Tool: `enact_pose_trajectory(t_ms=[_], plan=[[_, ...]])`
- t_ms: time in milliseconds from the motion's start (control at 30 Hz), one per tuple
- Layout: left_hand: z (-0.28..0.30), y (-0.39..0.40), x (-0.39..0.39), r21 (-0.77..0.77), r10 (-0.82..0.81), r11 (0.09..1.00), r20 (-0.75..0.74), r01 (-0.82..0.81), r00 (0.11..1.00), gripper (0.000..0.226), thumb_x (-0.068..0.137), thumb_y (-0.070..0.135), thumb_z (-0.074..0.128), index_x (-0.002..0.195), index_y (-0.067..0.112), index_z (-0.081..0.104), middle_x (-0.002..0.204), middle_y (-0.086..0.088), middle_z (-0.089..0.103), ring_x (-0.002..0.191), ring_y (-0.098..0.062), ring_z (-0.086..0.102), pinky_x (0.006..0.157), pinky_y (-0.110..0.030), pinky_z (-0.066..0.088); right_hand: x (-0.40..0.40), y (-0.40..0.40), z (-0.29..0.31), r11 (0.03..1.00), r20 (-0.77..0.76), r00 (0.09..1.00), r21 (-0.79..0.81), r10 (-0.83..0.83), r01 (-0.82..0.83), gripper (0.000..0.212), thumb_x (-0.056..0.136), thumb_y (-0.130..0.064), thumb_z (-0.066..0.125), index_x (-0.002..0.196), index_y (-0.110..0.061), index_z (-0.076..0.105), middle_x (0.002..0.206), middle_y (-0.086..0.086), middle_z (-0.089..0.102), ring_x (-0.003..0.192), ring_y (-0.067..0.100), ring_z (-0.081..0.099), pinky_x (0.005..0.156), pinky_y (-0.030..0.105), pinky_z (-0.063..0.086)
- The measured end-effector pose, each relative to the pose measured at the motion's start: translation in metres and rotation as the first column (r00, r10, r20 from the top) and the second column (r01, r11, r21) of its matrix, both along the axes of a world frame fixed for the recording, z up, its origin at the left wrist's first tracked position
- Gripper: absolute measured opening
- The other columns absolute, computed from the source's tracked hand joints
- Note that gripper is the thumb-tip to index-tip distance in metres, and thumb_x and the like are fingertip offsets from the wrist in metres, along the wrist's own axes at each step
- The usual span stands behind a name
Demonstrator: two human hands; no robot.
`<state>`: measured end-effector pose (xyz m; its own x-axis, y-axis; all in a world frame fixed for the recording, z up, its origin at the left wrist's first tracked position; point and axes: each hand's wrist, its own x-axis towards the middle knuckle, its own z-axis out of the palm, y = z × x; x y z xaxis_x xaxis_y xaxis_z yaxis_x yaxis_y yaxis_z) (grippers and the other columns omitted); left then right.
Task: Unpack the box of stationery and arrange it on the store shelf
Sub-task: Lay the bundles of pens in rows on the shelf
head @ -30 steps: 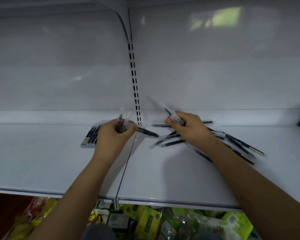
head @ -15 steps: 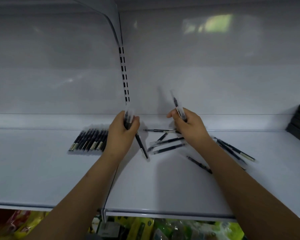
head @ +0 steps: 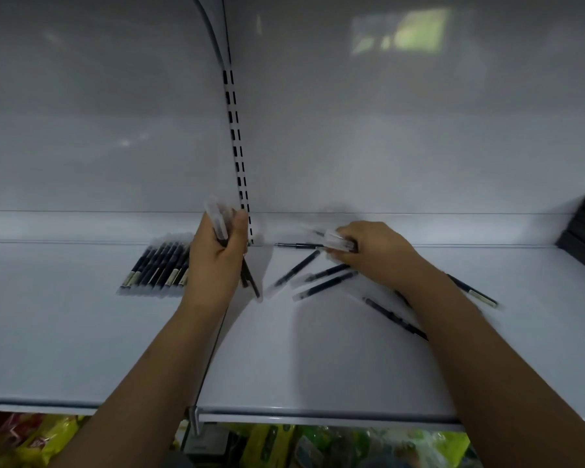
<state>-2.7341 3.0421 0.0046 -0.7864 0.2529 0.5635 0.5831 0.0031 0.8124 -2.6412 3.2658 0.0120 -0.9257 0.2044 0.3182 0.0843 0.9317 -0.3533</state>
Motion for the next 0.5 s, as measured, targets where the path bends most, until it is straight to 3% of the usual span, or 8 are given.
enact_pose_trajectory(t_ms=[133, 200, 267, 367, 433, 500], plan=[[-0.007, 0.003, 0.01, -0.174, -0.079, 0.98, 0.096, 0.095, 0.992, 0.021, 0.099, 0.027, 0.057, 0.09, 0.008, 0.054, 0.072, -0.006, 0.064, 0.063, -0.003, 0.059, 0.062, -0.01, 0.045, 0.0, 0.001, -0.003, 0.997, 0.156, 0.987, 0.05, 0.046, -0.054, 0.015, 0.093, -0.026, 0.063, 0.102, -0.019, 0.072, 0.097, 0.0, 0.058, 0.09, 0.016, 0.058, 0.082, 0.035, 0.049], [-0.008, 0.005, 0.015, -0.133, -0.14, 0.979, 0.111, 0.154, 0.984, 0.015, 0.099, 0.026, 0.056, 0.091, 0.014, 0.055, 0.066, -0.005, 0.063, 0.062, -0.013, 0.061, 0.065, -0.018, 0.051, -0.002, 0.002, -0.004, 0.996, 0.183, 0.981, 0.049, 0.061, -0.071, 0.014, 0.092, -0.024, 0.064, 0.104, -0.022, 0.071, 0.099, -0.003, 0.057, 0.093, 0.015, 0.057, 0.085, 0.034, 0.048], [-0.006, 0.006, 0.015, -0.062, -0.117, 0.99, 0.123, 0.126, 0.985, 0.012, 0.1, 0.03, 0.055, 0.091, 0.022, 0.055, 0.061, -0.001, 0.056, 0.056, -0.015, 0.056, 0.057, -0.029, 0.053, -0.004, 0.003, -0.006, 0.995, 0.177, 0.982, 0.057, 0.069, -0.08, 0.013, 0.09, -0.024, 0.066, 0.101, -0.023, 0.072, 0.101, -0.004, 0.058, 0.095, 0.014, 0.056, 0.086, 0.034, 0.048], [-0.005, 0.002, 0.005, -0.026, 0.036, 0.999, 0.121, -0.033, 0.992, 0.022, 0.098, 0.037, 0.057, 0.079, 0.027, 0.053, 0.056, 0.007, 0.043, 0.051, -0.009, 0.04, 0.05, -0.021, 0.038, -0.006, 0.003, -0.008, 0.994, 0.126, 0.989, 0.067, 0.081, -0.09, 0.007, 0.088, -0.018, 0.068, 0.094, -0.018, 0.071, 0.097, -0.002, 0.061, 0.092, 0.017, 0.059, 0.084, 0.038, 0.049], [-0.01, -0.002, -0.002, -0.209, 0.138, 0.968, -0.01, -0.137, 0.99, 0.024, 0.094, 0.038, 0.061, 0.077, 0.023, 0.055, 0.056, 0.006, 0.042, 0.05, -0.007, 0.036, 0.05, -0.021, 0.034, -0.006, 0.001, -0.006, 0.997, -0.014, 0.997, 0.018, 0.078, -0.078, 0.004, 0.091, -0.015, 0.063, 0.093, -0.013, 0.066, 0.093, 0.001, 0.061, 0.088, 0.02, 0.059, 0.08, 0.039, 0.049], [-0.015, -0.003, -0.001, -0.481, 0.124, 0.852, -0.193, -0.204, 0.973, 0.029, 0.089, 0.047, 0.064, 0.078, 0.021, 0.058, 0.062, 0.005, 0.049, 0.051, -0.007, 0.041, 0.05, -0.025, 0.034, -0.004, -0.001, 0.0, 0.997, -0.186, 0.983, -0.072, 0.011, -0.025, 0.007, 0.095, -0.016, 0.057, 0.101, -0.016, 0.06, 0.09, -0.004, 0.061, 0.08, 0.014, 0.056, 0.07, 0.032, 0.045]])
